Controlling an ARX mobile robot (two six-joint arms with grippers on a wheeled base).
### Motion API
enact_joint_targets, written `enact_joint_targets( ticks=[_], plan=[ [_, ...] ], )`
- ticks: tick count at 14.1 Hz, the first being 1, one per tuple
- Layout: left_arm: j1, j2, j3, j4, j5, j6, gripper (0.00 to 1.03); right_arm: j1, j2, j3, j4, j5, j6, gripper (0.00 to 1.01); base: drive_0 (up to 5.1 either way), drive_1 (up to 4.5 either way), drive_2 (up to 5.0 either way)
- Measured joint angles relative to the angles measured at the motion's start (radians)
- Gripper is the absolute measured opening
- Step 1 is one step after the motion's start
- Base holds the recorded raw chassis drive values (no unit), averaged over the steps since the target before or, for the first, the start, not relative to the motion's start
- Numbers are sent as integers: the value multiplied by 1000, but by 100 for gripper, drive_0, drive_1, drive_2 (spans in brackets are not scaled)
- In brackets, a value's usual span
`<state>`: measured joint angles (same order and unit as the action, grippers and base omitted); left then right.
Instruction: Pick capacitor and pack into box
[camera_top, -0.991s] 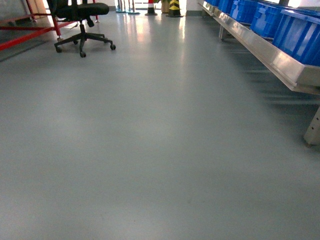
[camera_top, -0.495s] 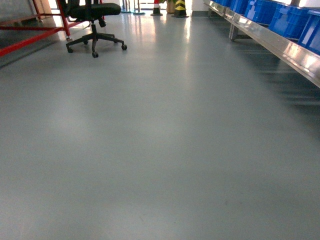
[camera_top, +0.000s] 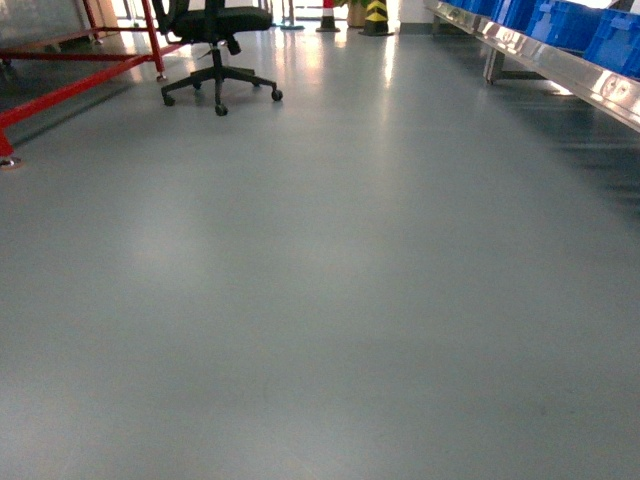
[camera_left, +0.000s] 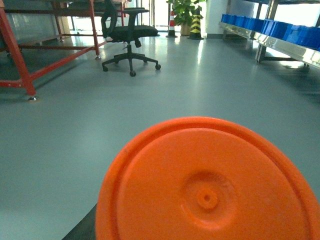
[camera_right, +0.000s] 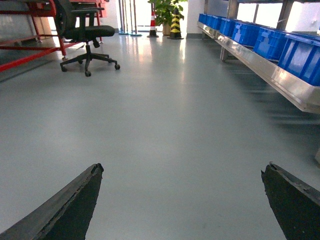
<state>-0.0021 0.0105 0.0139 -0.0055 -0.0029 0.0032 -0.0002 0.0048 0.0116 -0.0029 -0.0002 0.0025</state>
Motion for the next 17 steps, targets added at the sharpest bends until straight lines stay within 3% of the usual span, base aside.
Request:
enact_joint_targets(
  ticks=[17],
  plan=[
    [0,0,0,0,3,0,43,0,0,0,-5,0,0,98,-497,249,249]
  ],
)
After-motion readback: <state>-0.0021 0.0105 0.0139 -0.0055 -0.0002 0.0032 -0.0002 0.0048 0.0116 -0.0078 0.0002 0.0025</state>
